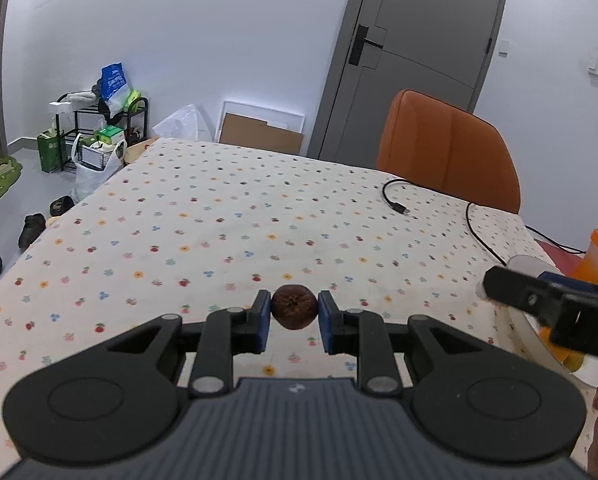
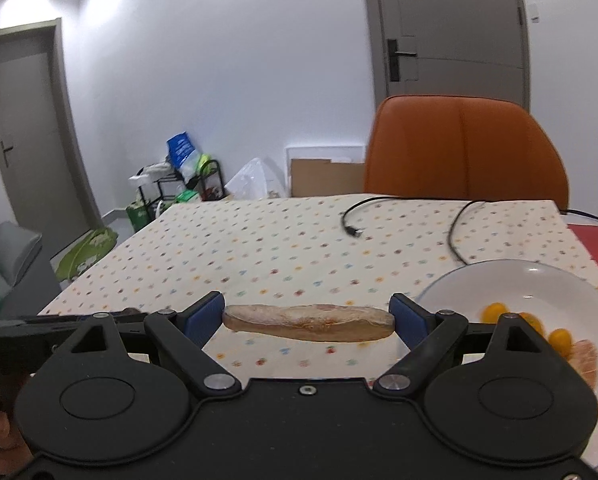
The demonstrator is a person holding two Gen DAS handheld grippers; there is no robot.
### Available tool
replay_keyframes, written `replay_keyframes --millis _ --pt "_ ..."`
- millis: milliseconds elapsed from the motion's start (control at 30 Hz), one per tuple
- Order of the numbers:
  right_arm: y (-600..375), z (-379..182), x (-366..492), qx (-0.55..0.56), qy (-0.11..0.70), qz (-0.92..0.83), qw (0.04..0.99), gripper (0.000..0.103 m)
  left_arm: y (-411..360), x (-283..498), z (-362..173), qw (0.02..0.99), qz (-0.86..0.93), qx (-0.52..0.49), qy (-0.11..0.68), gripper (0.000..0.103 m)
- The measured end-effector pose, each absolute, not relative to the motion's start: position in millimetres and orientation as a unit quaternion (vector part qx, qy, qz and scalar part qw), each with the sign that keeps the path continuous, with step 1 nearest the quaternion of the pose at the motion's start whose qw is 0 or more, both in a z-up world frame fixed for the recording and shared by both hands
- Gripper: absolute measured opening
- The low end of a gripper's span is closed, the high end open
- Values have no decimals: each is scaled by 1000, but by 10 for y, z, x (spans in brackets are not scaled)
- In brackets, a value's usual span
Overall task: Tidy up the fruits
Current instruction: 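Carry the pomelo piece and brown fruit over the white plate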
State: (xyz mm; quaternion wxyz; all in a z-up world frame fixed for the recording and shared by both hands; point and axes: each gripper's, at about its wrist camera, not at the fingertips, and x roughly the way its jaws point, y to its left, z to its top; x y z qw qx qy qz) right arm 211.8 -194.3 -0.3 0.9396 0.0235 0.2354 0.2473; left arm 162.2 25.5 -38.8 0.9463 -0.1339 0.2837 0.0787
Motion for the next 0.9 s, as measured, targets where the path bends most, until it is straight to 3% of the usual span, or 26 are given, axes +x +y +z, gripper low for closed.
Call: replay_keyframes --millis 900 --pt "-3018 -128 2423 71 228 155 959 86 -559 1993 -353 951 16 -94 293 24"
